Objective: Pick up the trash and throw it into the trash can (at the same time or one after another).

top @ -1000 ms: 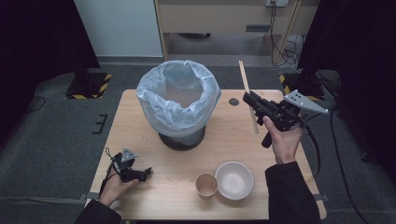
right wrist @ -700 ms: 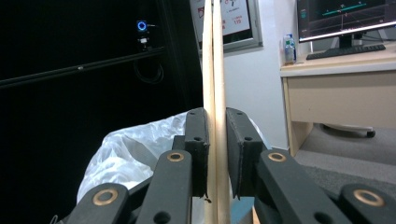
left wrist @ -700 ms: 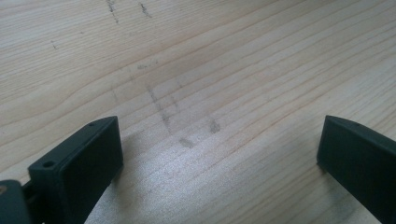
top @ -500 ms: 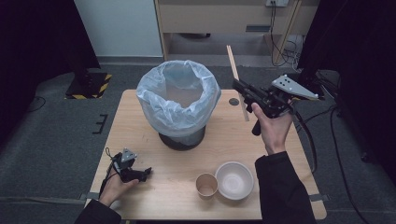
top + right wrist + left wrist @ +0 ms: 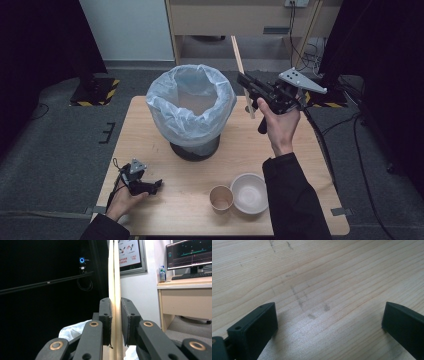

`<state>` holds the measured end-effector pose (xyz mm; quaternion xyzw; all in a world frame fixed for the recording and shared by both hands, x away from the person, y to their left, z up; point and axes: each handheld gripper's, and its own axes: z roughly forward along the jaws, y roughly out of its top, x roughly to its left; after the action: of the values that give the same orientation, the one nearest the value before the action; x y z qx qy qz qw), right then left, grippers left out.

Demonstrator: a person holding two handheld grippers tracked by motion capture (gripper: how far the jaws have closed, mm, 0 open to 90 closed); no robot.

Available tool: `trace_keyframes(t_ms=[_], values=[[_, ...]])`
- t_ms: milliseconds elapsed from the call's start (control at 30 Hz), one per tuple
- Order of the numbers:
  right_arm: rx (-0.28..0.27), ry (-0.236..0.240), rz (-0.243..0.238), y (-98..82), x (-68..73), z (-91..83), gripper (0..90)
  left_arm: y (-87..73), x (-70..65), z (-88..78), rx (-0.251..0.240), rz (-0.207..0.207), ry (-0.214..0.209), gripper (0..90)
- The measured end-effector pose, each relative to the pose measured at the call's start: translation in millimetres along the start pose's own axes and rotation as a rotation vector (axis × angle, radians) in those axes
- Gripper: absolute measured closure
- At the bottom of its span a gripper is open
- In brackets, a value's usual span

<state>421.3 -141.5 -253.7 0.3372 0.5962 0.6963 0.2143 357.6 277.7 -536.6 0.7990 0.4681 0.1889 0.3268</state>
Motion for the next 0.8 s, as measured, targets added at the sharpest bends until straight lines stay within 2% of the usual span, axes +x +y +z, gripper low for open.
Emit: trace_keyframes(t_ms=[200, 300, 500, 800], values=[[-0.009, -0.006, 0.010, 1.2, -5.5, 6.2, 80.2, 0.0, 0.0, 0.0, 0.000, 0.000, 0.000, 0.0], [-0.010, -0.009, -0.006, 3.5, -6.4, 8.7, 80.2, 0.0, 0.0, 0.0, 0.000, 0.000, 0.000, 0.0], [-0.023, 0.011, -0.014, 11.6, -2.8, 15.9, 80.2, 0.0, 0.0, 0.0, 0.000, 0.000, 0.000, 0.0], [-0.009, 0.019, -0.042, 20.3, 3.8, 34.1, 80.2, 0.0, 0.0, 0.0, 0.000, 0.000, 0.000, 0.0]])
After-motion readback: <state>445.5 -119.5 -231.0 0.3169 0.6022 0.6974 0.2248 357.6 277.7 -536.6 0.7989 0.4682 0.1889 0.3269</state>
